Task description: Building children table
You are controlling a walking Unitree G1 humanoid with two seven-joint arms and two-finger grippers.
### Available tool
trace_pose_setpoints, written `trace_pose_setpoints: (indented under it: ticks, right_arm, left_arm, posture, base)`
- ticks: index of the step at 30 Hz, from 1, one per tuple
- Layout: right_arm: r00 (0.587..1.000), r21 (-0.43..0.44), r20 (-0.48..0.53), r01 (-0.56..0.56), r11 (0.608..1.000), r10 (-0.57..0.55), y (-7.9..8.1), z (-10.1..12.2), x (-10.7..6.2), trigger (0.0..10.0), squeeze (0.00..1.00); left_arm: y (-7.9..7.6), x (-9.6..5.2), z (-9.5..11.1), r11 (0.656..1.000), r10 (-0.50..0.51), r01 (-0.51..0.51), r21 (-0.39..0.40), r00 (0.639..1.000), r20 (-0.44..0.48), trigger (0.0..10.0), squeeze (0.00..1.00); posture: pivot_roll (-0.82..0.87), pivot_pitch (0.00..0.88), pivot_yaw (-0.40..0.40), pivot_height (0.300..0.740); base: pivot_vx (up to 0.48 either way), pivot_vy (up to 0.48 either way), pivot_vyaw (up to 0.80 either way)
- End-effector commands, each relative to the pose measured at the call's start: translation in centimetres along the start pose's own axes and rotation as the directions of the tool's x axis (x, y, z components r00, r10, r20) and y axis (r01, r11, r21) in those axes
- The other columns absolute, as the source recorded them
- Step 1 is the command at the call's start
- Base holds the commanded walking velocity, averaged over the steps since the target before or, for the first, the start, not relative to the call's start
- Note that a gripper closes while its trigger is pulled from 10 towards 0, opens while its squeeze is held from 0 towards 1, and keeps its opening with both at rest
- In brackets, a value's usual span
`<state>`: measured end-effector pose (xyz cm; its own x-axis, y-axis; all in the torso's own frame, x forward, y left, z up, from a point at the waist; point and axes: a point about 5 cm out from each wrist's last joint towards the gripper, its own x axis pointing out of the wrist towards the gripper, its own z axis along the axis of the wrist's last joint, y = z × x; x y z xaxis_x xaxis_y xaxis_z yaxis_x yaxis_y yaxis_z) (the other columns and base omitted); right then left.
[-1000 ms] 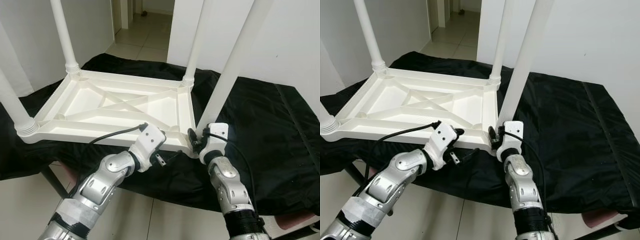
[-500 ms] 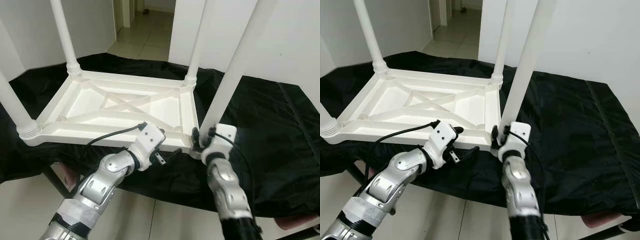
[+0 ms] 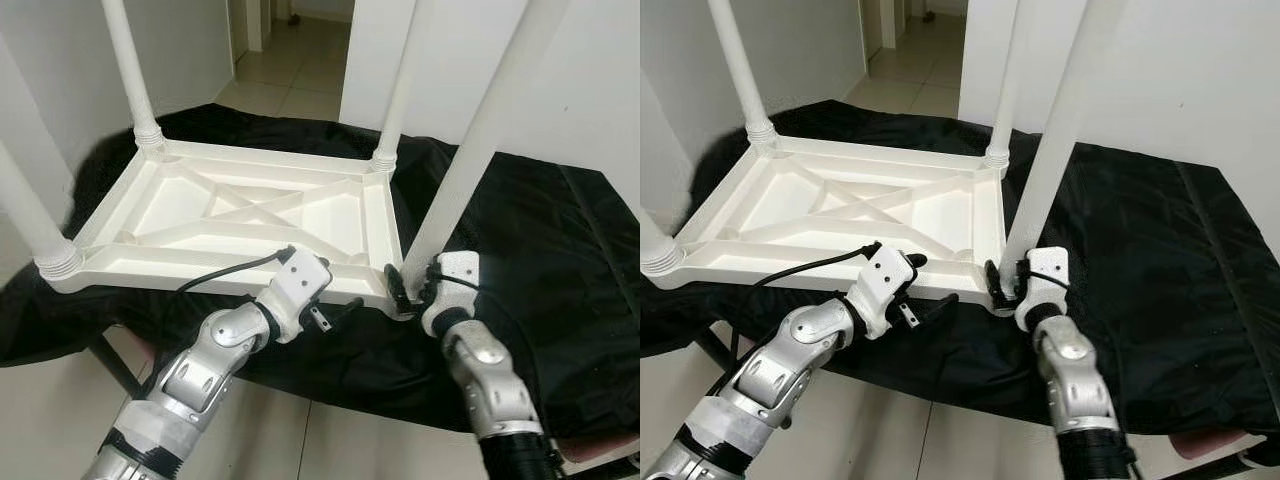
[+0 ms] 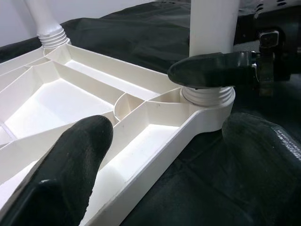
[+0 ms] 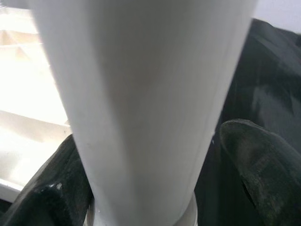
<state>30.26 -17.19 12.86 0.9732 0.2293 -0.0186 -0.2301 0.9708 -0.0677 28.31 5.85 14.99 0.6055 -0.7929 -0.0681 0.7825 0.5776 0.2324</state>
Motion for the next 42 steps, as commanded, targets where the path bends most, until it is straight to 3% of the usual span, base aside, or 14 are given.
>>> trace_pose_setpoints:
  ticks: [1, 3, 8, 15, 16, 17, 19, 20, 22, 23, 36, 37, 39, 42]
  right_arm:
    - [0.999, -0.028, -0.017, -0.047, 0.998, 0.047, -0.6, -0.4, -0.1, 10.0, 0.0]
    - [0.999, -0.028, -0.017, -0.047, 0.998, 0.047, -0.6, -0.4, -0.1, 10.0, 0.0]
    - [0.947, -0.092, -0.034, -0.32, 0.943, 0.318, 0.0, 0.0, 0.5, 10.0, 0.0]
    - [0.896, -0.121, -0.042, -0.444, 0.888, 0.443, 0.4, 0.1, 1.4, 10.0, 0.0]
    - [0.882, -0.127, -0.044, -0.471, 0.873, 0.469, 0.4, 0.2, 1.7, 9.4, 0.0]
    - [0.872, -0.128, -0.048, -0.488, 0.863, 0.486, 0.4, 0.1, 1.7, 7.5, 0.0]
    - [0.868, -0.128, -0.051, -0.496, 0.859, 0.494, 0.4, 0.0, 1.8, 7.5, 0.0]
    - [0.862, -0.115, -0.058, -0.506, 0.855, 0.503, 0.2, -0.2, 1.7, 0.9, 0.0]
    - [0.862, -0.115, -0.058, -0.506, 0.855, 0.503, 0.2, -0.2, 1.7, 0.9, 0.0]
    - [0.861, -0.109, -0.068, -0.508, 0.854, 0.503, 0.1, -0.5, 1.6, 0.0, 0.0]
    - [0.866, -0.034, -0.069, -0.498, 0.867, 0.495, 0.1, -1.9, 0.5, 0.0, 0.0]
    - [0.876, -0.02, -0.063, -0.48, 0.877, 0.478, 0.1, -2.0, 0.4, 10.0, 0.0]
    - [0.876, -0.02, -0.063, -0.48, 0.877, 0.478, 0.1, -2.0, 0.4, 10.0, 0.0]
    - [0.953, 0.013, -0.059, -0.296, 0.955, 0.296, 0.1, -2.1, 0.5, 10.0, 0.0]
  left_arm:
    - [-0.6, 0.0, 0.2, 0.997, -0.073, 0.073, -0.011, 0.997, 0.009, 10.0, 0.0]
    - [-0.6, 0.0, 0.2, 0.997, -0.073, 0.073, -0.011, 0.997, 0.009, 10.0, 0.0]
    - [-0.3, 0.4, 0.7, 0.996, -0.085, 0.085, 0.001, 0.996, 0.02, 10.0, 0.0]
    - [-0.8, 0.8, 1.0, 0.995, -0.099, 0.099, -0.004, 0.995, 0.033, 10.0, 0.0]
    - [-1.0, 0.9, 1.1, 0.995, -0.104, 0.104, -0.006, 0.994, 0.036, 10.0, 0.0]
    - [-1.1, 1.0, 1.1, 0.994, -0.108, 0.108, -0.008, 0.993, 0.038, 10.0, 0.0]
    - [-1.1, 1.0, 1.2, 0.994, -0.11, 0.111, -0.009, 0.993, 0.039, 10.0, 0.0]
    - [-1.2, 1.1, 1.2, 0.994, -0.113, 0.113, -0.008, 0.993, 0.04, 10.0, 0.0]
    - [-1.2, 1.1, 1.2, 0.994, -0.113, 0.113, -0.008, 0.993, 0.04, 10.0, 0.0]
    - [-1.3, 1.1, 1.2, 0.993, -0.115, 0.115, -0.007, 0.993, 0.04, 10.0, 0.0]
    - [-1.1, 1.2, 1.3, 0.993, -0.115, 0.116, -0.002, 0.992, 0.042, 10.0, 0.0]
    - [-1.2, 1.2, 1.3, 0.993, -0.119, 0.119, -0.001, 0.992, 0.042, 10.0, 0.0]
    - [-1.2, 1.2, 1.3, 0.993, -0.119, 0.119, -0.001, 0.992, 0.042, 10.0, 0.0]
    - [-1.5, 1.4, 1.3, 0.991, -0.134, 0.134, -0.003, 0.99, 0.046, 10.0, 0.0]
  posture:
    - [-0.02, 0.0, -0.082, 0.74]
    - [-0.02, 0.0, -0.082, 0.74]
    - [-0.02, 0.0, -0.08, 0.74]
    - [-0.02, 0.0, -0.079, 0.74]
    - [-0.01, 0.0, -0.079, 0.74]
    - [-0.01, 0.0, -0.079, 0.74]
    - [-0.01, 0.0, -0.079, 0.74]
    - [-0.01, 0.0, -0.079, 0.74]
    - [-0.01, 0.0, -0.079, 0.74]
    - [-0.01, 0.0, -0.079, 0.74]
    - [-0.01, 0.0, -0.074, 0.74]
    - [-0.02, 0.0, -0.07, 0.74]
    - [-0.02, 0.0, -0.07, 0.74]
    - [-0.03, 0.0, -0.067, 0.74]
  base:
    - [0.0, 0.0, 0.0]
    - [0.0, 0.0, 0.0]
    - [0.0, 0.0, 0.0]
    - [0.0, 0.0, 0.0]
    - [0.0, 0.0, 0.0]
    - [0.0, 0.0, 0.0]
    - [0.0, 0.0, 0.0]
    - [0.0, 0.0, 0.0]
    - [0.0, 0.0, 0.0]
    - [0.0, 0.0, 0.0]
    - [0.0, 0.0, 0.0]
    - [0.0, 0.0, 0.0]
    - [0.0, 0.0, 0.0]
    - [0.0, 0.0, 0.0]
